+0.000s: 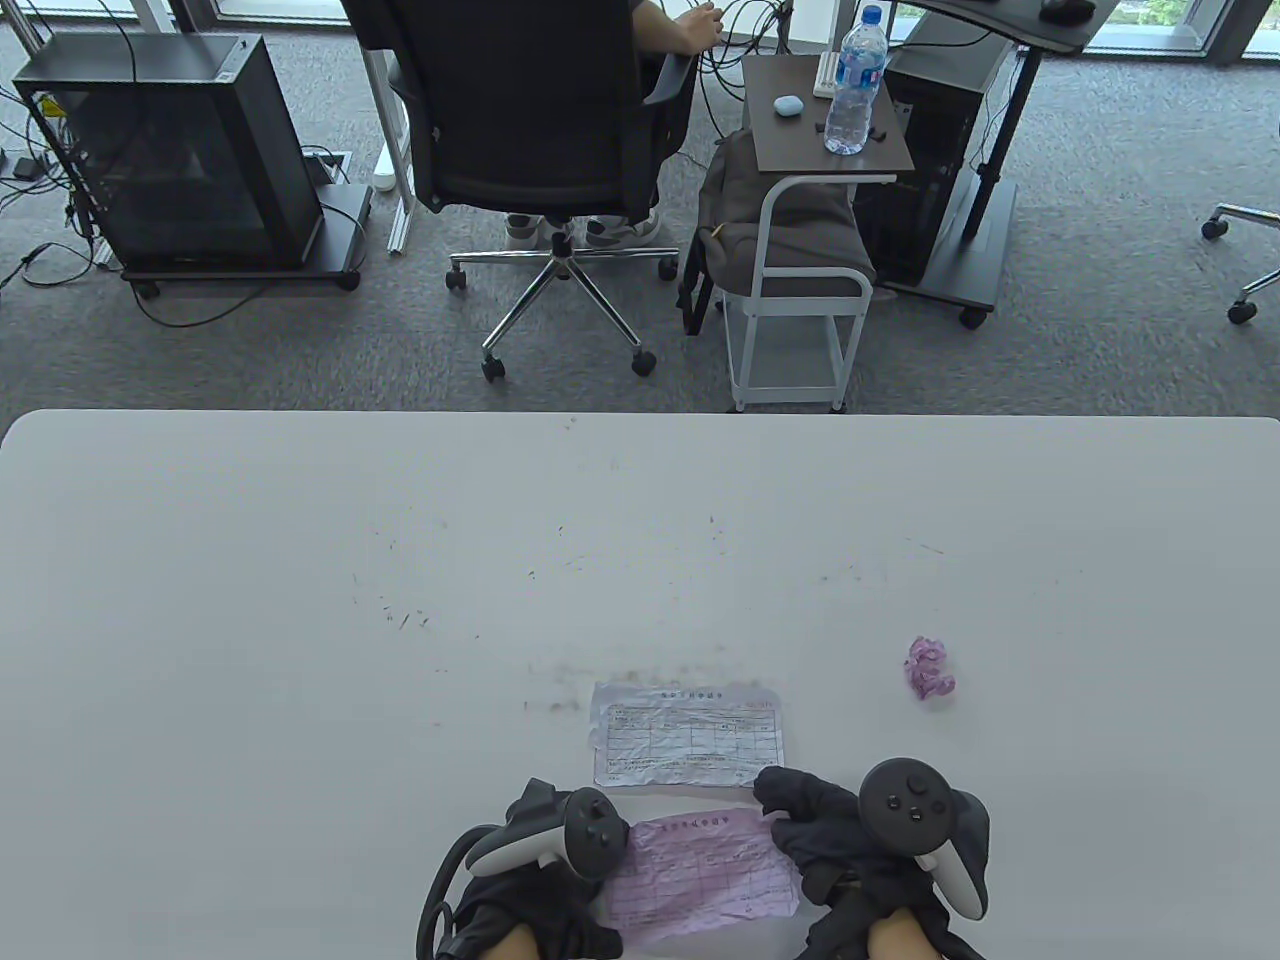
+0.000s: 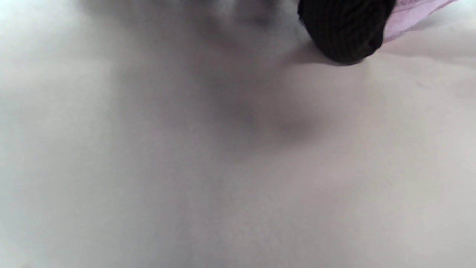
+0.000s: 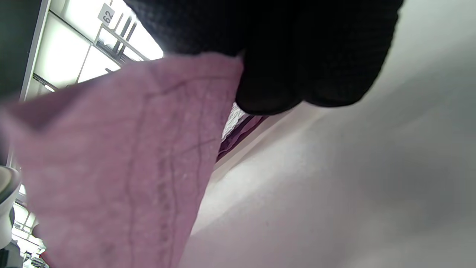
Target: Flatten crumpled invoices and stack
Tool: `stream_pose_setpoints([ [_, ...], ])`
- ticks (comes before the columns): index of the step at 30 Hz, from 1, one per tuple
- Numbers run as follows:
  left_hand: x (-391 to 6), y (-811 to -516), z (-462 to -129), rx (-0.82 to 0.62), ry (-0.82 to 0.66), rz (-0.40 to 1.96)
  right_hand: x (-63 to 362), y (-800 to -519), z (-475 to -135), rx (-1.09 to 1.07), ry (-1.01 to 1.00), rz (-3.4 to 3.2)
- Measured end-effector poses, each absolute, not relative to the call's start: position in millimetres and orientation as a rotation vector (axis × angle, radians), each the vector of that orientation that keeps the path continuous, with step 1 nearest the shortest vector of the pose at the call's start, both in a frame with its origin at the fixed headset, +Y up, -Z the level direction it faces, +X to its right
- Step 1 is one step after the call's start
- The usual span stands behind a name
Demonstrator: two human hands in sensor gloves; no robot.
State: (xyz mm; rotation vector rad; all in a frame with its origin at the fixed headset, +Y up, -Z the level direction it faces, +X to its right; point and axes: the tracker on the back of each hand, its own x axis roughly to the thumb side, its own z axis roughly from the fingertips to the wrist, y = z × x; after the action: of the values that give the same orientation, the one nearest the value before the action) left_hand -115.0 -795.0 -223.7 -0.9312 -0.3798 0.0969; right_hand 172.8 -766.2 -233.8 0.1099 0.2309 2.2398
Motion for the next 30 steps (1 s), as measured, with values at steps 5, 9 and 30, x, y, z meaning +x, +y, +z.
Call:
stream_pose_setpoints([
  [5, -115, -795, -224, -0.931, -0.380, 0.097, 179, -770, -234, 0.052, 0.232, 2.211],
  [9, -115, -795, -224, -0.932, -0.380, 0.096, 182, -769, -235, 0.030, 0.210, 2.155],
  [30, -115, -794, -223, -0.932, -0.380, 0.094, 177, -765, -238, 0.093, 0.214, 2.144],
])
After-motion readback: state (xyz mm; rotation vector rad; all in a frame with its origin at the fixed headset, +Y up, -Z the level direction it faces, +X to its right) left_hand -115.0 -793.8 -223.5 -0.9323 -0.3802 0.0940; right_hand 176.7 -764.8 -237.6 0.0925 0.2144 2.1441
